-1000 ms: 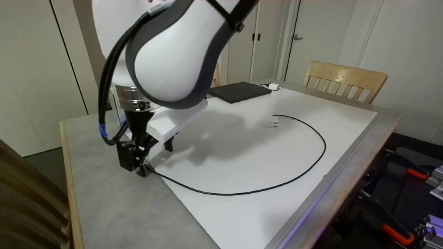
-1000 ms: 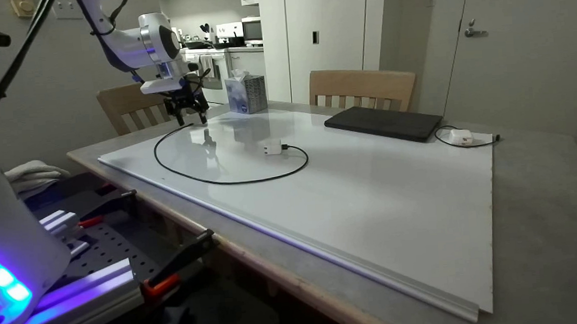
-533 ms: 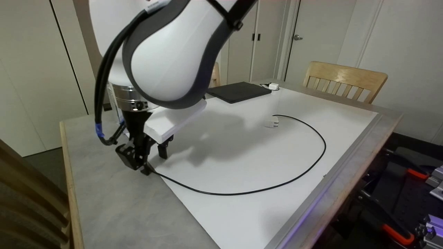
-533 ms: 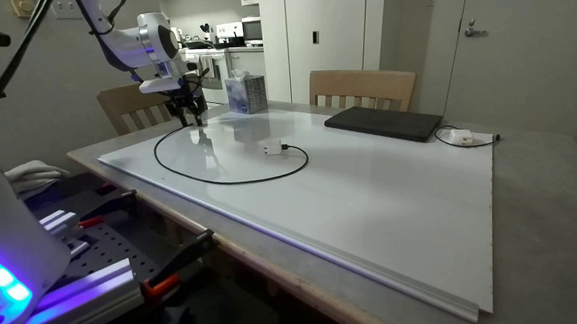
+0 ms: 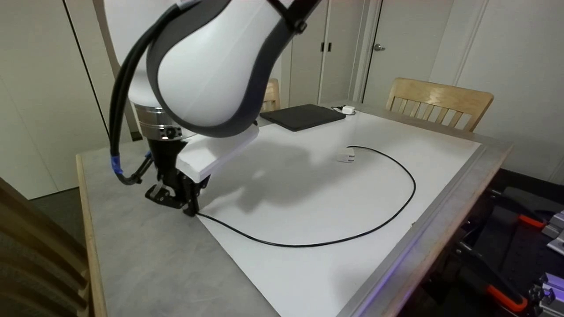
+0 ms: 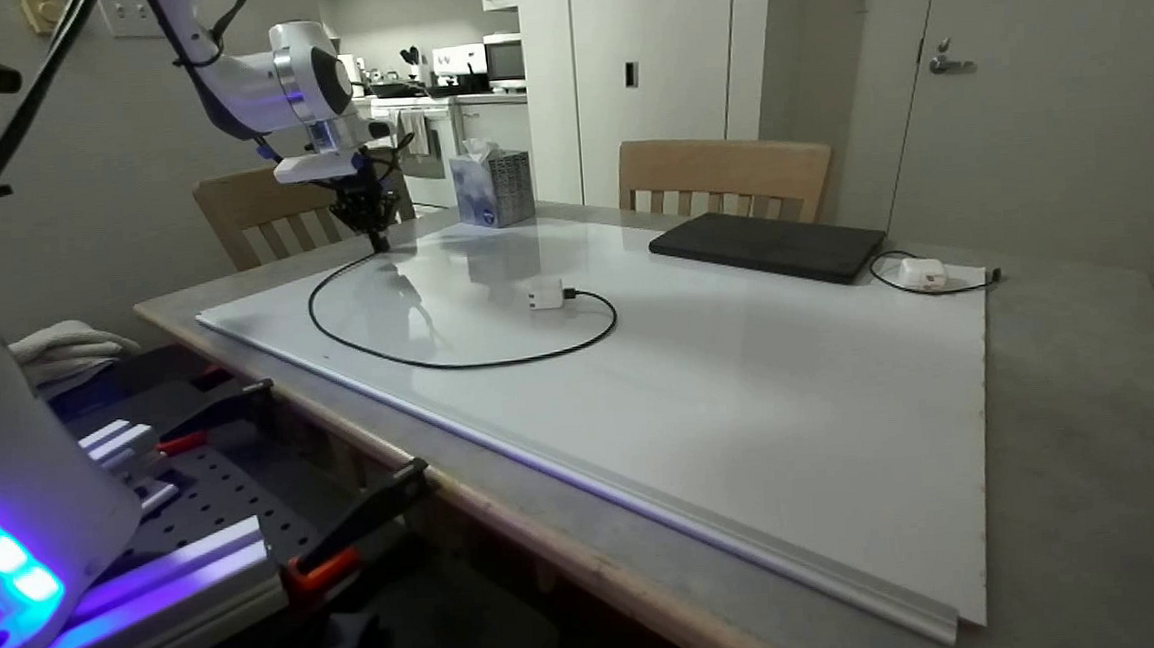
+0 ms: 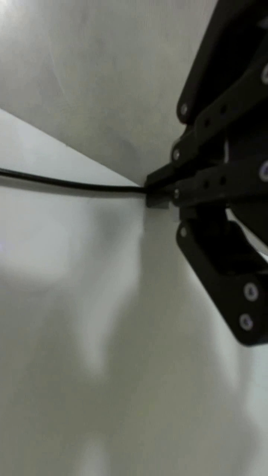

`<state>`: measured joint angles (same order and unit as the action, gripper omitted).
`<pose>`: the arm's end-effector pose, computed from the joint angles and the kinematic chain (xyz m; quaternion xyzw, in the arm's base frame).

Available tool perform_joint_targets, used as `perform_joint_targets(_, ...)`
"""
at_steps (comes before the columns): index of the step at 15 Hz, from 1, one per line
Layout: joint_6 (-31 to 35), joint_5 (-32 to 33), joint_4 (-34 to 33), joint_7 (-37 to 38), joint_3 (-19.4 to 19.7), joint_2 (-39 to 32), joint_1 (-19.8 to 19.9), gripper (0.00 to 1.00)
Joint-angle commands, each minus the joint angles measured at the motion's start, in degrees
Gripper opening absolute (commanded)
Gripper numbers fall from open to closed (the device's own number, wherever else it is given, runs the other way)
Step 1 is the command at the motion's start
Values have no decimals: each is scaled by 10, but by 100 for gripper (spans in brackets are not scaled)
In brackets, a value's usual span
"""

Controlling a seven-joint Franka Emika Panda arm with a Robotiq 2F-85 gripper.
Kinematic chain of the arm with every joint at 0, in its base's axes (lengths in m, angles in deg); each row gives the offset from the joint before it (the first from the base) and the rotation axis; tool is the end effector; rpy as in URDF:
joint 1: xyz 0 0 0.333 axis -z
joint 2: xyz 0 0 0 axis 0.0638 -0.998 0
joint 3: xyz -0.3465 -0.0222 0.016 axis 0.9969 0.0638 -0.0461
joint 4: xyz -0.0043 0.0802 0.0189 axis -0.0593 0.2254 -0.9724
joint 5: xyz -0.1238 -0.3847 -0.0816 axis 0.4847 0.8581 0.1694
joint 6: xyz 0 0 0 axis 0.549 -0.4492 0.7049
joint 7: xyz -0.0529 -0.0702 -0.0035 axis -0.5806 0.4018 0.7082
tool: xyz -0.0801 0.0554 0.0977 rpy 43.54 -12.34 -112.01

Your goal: Wind the black charging cable

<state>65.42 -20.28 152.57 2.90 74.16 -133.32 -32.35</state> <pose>0.5705 0.4490 0.1255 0.9724 0.2217 0.0651 0.0326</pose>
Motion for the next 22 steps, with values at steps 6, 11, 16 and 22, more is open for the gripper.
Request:
perform_joint_targets(6,4,-8,-3,-11,0,-6,1,1)
perform_joint_targets(11,4,-2,8,-11,4,9,-4,1)
perform_joint_targets(16,12,-6,18,-42,-13,21,7,1)
perform_joint_targets(22,38,6,39,-12,14,35,-7,1)
